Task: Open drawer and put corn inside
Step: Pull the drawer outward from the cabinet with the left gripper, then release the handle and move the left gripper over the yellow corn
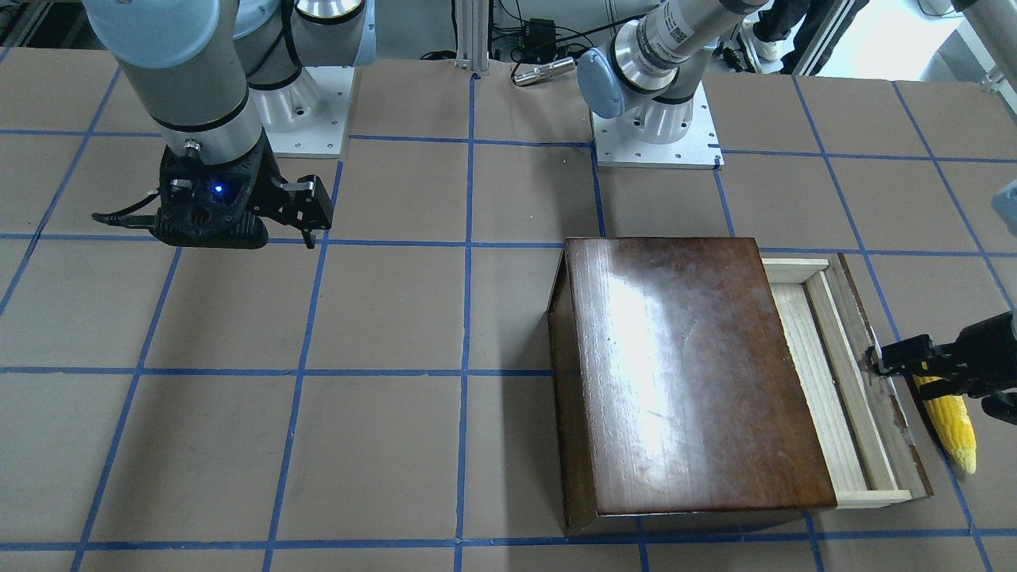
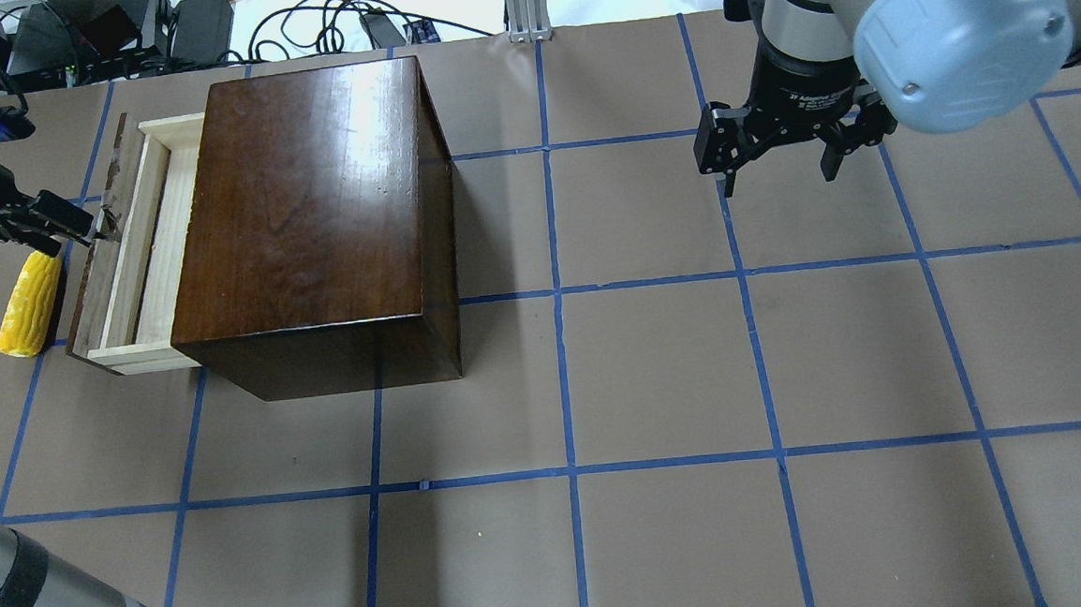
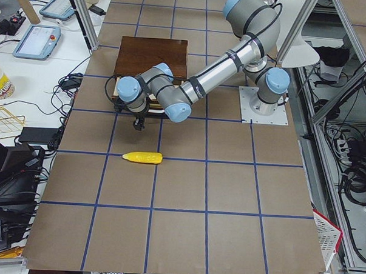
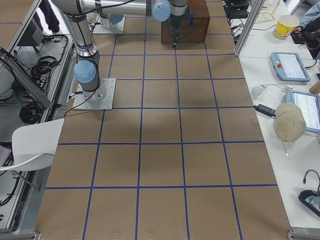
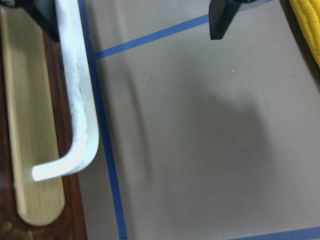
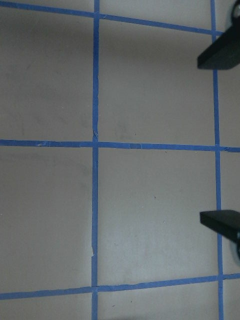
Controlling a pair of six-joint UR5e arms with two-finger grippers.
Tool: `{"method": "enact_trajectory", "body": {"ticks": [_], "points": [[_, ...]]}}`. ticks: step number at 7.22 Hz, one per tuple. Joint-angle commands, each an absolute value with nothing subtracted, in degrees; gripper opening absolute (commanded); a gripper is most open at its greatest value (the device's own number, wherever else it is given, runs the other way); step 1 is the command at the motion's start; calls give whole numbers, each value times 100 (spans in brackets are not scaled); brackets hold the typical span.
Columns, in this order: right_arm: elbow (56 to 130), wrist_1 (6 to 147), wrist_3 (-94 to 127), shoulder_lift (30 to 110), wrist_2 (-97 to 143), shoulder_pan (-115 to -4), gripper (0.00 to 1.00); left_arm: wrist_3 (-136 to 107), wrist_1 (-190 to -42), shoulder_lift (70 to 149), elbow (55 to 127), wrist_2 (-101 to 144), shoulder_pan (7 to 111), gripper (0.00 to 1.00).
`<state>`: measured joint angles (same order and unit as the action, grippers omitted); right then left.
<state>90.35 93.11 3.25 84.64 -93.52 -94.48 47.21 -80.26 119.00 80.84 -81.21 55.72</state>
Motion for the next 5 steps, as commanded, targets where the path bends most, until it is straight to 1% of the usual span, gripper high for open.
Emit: {"method": "enact_trajectory", "body": {"ticks": [1, 2, 4, 5], "points": [[9035, 9316, 325, 8464, -9352, -9448, 100, 4711, -8085, 11743, 8077, -8165, 5572, 100], [9035, 9308, 325, 8464, -9352, -9448, 100, 4711, -8095, 11655, 8025, -8348, 5511, 100], [9035, 9316, 316, 8464, -9360, -9448, 100, 4702, -8278, 11601, 7518, -8455, 5152, 100], [9035, 9308, 325, 8464, -9360, -9448, 100, 4667, -8218, 11706, 7358, -8690, 5081, 100]]}}
